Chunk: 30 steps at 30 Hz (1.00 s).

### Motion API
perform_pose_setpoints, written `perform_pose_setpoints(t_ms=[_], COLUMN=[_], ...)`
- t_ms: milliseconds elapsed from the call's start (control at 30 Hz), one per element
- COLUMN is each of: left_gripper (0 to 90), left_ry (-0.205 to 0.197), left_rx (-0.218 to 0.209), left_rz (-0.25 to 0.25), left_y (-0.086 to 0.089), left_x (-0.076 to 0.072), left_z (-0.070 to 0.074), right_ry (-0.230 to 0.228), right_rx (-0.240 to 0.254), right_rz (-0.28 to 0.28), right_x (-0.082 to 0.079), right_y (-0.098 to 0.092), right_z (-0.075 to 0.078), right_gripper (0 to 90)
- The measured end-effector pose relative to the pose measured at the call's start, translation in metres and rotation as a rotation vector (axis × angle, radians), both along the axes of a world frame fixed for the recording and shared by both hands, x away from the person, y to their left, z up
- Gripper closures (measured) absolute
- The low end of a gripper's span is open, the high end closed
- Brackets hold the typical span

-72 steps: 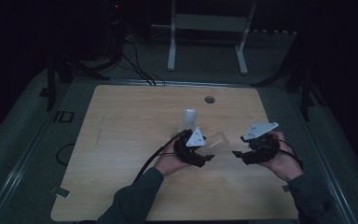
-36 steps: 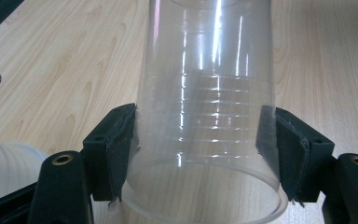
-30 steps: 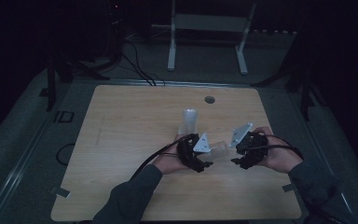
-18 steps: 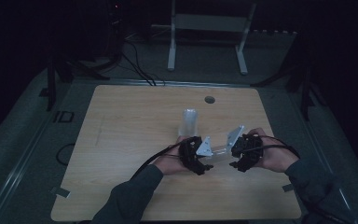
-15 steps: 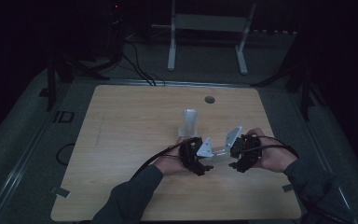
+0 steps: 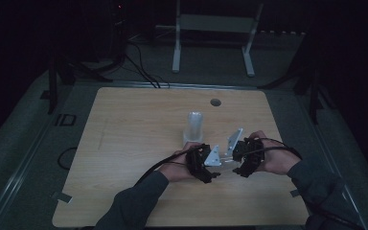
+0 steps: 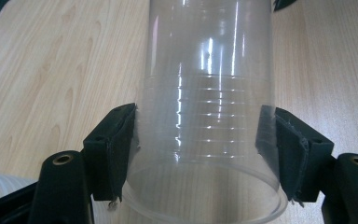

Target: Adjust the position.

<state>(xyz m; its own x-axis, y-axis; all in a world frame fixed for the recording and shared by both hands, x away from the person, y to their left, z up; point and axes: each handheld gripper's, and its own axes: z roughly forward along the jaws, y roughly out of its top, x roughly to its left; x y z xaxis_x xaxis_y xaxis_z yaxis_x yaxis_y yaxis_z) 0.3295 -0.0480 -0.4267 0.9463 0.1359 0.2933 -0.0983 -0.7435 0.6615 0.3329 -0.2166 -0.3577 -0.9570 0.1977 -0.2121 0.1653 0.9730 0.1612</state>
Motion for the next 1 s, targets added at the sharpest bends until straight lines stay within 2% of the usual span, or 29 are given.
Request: perform_pose_setpoints(t_ms=[67, 167, 467, 733, 833, 1000], left_gripper=[29.8, 29.8, 29.7, 29.4, 27.9, 23.4], left_ry=[-0.013, -0.011, -0.043, -0.054, -0.048, -0.010], left_rx=[0.007, -0.014, -0.040, -0.044, -0.049, -0.072], left_rz=[-0.011, -0.012, -0.033, -0.039, -0.040, -0.038], left_y=[-0.0006, -0.0019, -0.0026, -0.0025, -0.0027, -0.0023], left_x=[-0.0016, -0.0042, -0.0085, -0.0103, -0.0104, -0.0086], left_z=[0.0011, 0.0008, 0.0041, 0.0048, 0.0047, 0.0059], right_ry=[0.007, 0.020, 0.072, 0.078, 0.080, 0.080], right_rx=[-0.001, 0.006, 0.043, 0.047, 0.046, 0.049], right_rz=[0.000, 0.004, -0.006, 0.009, 0.008, 0.012], right_x=[0.0002, 0.0005, 0.0004, -0.0001, -0.0007, -0.0004], right_y=[0.0010, 0.0017, 0.0002, -0.0008, -0.0015, -0.0025], right_z=[-0.0014, -0.0024, -0.0030, -0.0029, -0.0030, -0.0047], right_gripper=[32.1, 31.9, 33.0, 37.7, 39.1, 40.6])
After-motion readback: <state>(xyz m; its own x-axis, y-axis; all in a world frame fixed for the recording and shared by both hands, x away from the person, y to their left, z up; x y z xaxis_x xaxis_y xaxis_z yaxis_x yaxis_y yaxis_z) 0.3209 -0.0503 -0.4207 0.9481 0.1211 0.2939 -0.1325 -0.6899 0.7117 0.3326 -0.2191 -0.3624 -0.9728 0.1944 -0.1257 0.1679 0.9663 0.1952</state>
